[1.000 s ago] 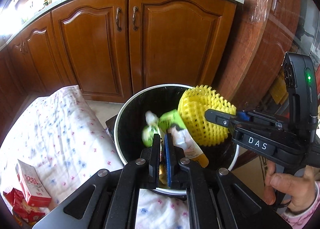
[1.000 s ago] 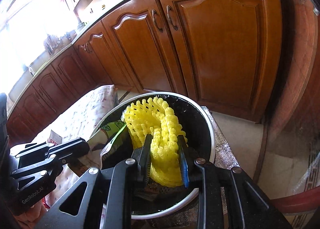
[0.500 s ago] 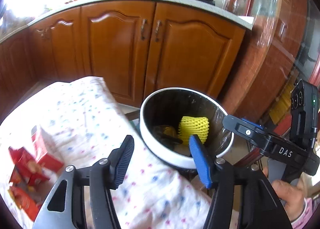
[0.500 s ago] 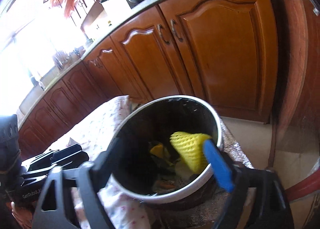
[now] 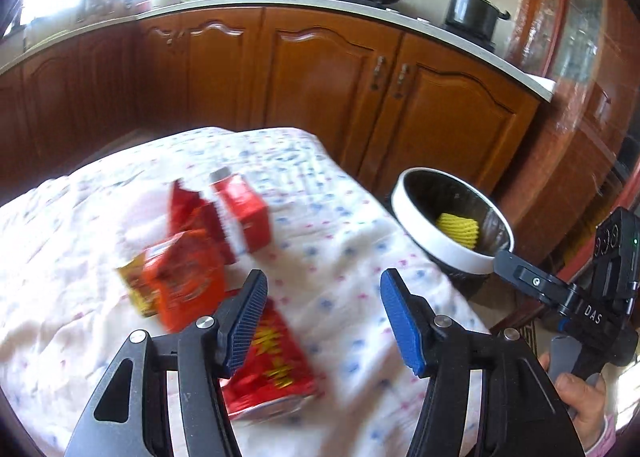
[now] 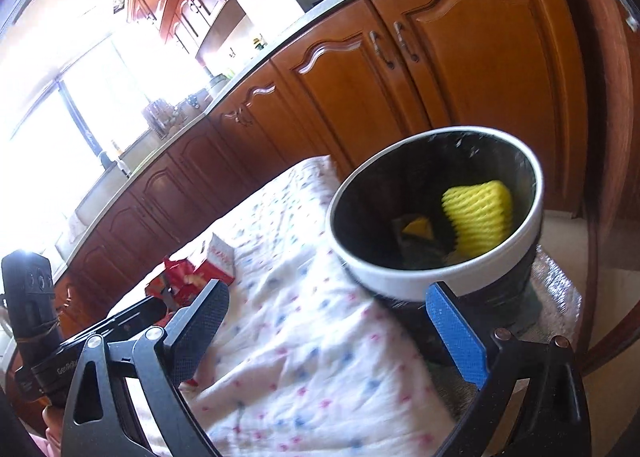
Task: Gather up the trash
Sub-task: 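Grasp the orange snack bag with the left tool while the right tool grasps the red chip bag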
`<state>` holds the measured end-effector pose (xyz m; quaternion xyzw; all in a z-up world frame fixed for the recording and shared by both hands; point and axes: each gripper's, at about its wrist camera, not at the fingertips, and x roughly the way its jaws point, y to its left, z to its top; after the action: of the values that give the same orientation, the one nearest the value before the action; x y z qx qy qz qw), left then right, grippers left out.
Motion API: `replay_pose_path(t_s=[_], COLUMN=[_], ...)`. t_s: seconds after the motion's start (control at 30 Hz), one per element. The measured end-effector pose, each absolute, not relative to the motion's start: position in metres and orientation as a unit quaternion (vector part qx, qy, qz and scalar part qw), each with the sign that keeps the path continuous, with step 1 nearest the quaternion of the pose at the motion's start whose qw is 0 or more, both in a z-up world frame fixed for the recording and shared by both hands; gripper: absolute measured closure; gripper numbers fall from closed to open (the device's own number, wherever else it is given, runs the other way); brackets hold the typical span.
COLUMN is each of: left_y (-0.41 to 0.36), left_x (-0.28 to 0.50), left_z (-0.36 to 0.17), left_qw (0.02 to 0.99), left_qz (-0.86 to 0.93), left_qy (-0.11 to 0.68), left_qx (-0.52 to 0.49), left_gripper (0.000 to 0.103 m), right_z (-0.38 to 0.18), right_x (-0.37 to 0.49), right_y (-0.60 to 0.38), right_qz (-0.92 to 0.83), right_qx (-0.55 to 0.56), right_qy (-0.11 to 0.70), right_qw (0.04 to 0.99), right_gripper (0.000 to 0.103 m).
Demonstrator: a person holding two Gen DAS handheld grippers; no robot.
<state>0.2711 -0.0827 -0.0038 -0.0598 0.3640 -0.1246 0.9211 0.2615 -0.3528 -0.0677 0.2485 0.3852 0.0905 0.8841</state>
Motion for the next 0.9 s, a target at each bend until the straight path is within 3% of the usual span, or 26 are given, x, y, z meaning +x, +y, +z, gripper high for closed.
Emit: replay_pose_path(t_s=[0.53,0.63,0.8,0.9], left_y=[-0.006,-0.003,-0.006,-0.008], left_x=[0.246,0.256,0.277,0.288], left_z=[0.009,0.008,0.005,0.003], left_qw=[0.924,0.923,0.923,0.923], left_qz=[-0.068,-0.073,-0.092,-0.104], left_qy=[0.366,0.369,0.369,0.368], left_qx=[-0.087,-0.083,-0.056,-0.035], left_gripper=[0.044,0.045,0.047,0.051], right_z=[-0.08,-0.085,-0.098,-0.108], right_x=[0.256,0.261,0.272,0.28], right_y=[-0.257,-0.248,-0.237,-0.229], right_qz=[0.2,0.216,0.238,0.257], right_qx=[0.236,0.239,0.252,0.257], right_qy=[0.429,0.439,0.465,0.484], right_qw=[0.849,0.839,0.815,0.796], right_gripper=[0.006,0.014,0.036,0.041])
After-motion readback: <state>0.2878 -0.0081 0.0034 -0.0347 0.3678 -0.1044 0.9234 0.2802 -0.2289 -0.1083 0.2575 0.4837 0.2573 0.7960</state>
